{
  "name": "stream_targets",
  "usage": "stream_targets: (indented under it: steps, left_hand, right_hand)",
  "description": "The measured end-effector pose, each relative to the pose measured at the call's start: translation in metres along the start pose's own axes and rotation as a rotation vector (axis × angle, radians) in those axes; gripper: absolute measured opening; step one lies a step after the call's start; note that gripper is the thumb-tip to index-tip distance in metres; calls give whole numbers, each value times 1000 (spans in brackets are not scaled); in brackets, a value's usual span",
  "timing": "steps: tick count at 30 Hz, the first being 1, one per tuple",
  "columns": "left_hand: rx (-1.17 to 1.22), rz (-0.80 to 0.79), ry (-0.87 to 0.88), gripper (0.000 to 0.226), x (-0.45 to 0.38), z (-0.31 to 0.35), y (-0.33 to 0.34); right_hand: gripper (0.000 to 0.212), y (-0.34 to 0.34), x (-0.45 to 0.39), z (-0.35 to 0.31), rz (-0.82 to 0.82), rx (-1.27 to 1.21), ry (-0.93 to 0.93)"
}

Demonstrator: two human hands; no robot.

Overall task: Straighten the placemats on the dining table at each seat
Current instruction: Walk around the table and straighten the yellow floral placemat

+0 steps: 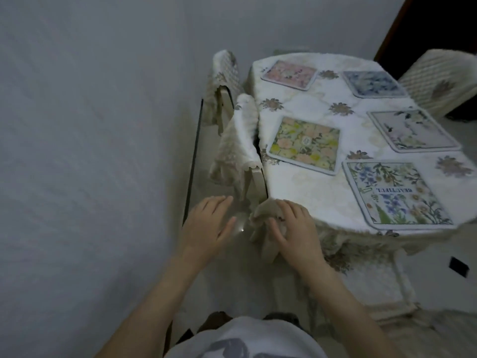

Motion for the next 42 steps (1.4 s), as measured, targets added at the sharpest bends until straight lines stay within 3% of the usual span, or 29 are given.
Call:
stream_targets:
  steps: [12, 22, 33, 38, 42]
  left_hand:
    - [184, -135, 270, 46, -127, 32, 78]
    - [141, -163, 190, 56, -246, 76, 152]
    - [142, -129, 210, 46, -356, 98, 194]
    - [191, -184, 200, 47, -402, 84, 226]
    - [215, -248, 138, 43, -436, 56, 261]
  right_hand:
    - [48, 0, -63, 74, 76, 113, 292]
    - [48, -14, -168, 187, 53, 93, 305]
    - [42, -12, -271, 253, 45, 66, 212]
    - [39, 14, -307, 279, 43, -155, 411]
    - [42, 44, -331, 309, -6, -131, 546]
Point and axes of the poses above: each hand's wrist, its own x-axis away from the middle knuckle, its own y-axis out of the palm, z = x × y, the point moved 7 cm from there along -x, towards the middle knuckle, and after that the axes turned 8 degrees about z, right-handed, at the moved point
